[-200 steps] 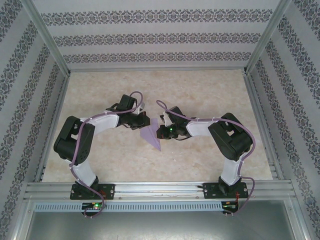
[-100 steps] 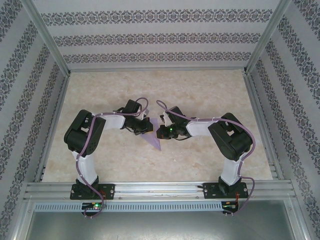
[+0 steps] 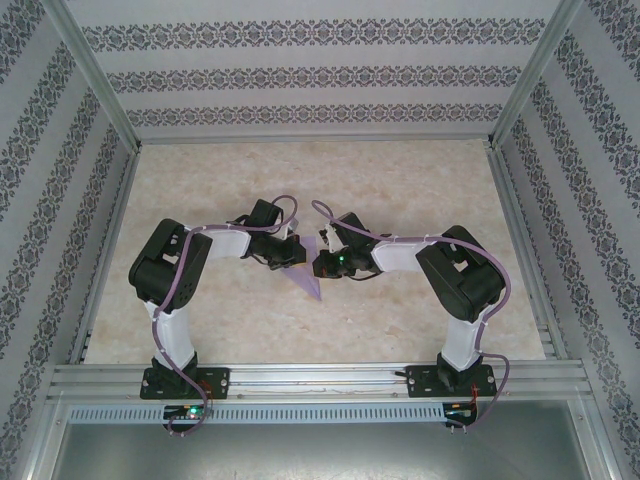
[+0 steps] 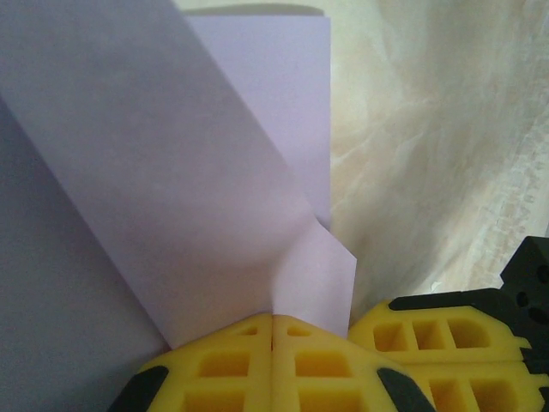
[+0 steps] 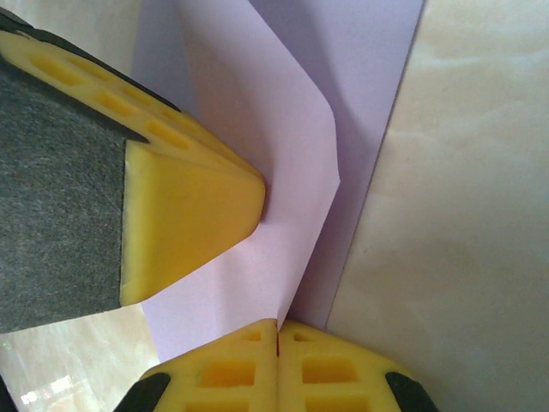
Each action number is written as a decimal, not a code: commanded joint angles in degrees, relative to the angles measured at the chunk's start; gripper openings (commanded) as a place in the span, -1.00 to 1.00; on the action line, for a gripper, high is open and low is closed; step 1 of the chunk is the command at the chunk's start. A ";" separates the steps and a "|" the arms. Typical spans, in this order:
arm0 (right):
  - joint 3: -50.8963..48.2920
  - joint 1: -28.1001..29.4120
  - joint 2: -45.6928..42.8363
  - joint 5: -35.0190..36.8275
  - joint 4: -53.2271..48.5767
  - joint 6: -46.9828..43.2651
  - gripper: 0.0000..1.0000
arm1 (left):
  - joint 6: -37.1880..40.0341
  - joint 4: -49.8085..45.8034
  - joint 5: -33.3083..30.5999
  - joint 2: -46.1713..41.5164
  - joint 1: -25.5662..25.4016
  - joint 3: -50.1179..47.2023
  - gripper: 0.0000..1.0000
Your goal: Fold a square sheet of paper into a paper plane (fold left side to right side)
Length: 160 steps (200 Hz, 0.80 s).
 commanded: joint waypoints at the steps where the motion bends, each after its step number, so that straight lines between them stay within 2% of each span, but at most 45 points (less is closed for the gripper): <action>1: -0.89 0.64 2.43 5.17 -7.06 -1.02 -0.97 | 2.13 -3.95 -5.95 1.02 -0.46 -2.31 -1.00; 80: 2.49 -1.63 -3.06 -0.78 -5.55 0.35 -0.75 | 1.87 -3.73 -6.21 1.29 -0.49 -2.39 -1.00; 130: 1.62 -3.10 -7.36 -2.99 -4.90 0.82 -0.49 | 1.61 -3.55 -6.04 1.54 -0.38 -2.38 -1.00; 150: 0.28 -3.21 -9.19 -3.44 -4.99 1.19 -0.47 | 1.61 -3.60 -6.01 1.55 -0.35 -2.35 -1.00; 160: -0.48 -2.99 -9.84 -4.46 -4.78 1.58 -0.54 | 1.61 -3.65 -6.03 1.55 -0.29 -2.32 -1.00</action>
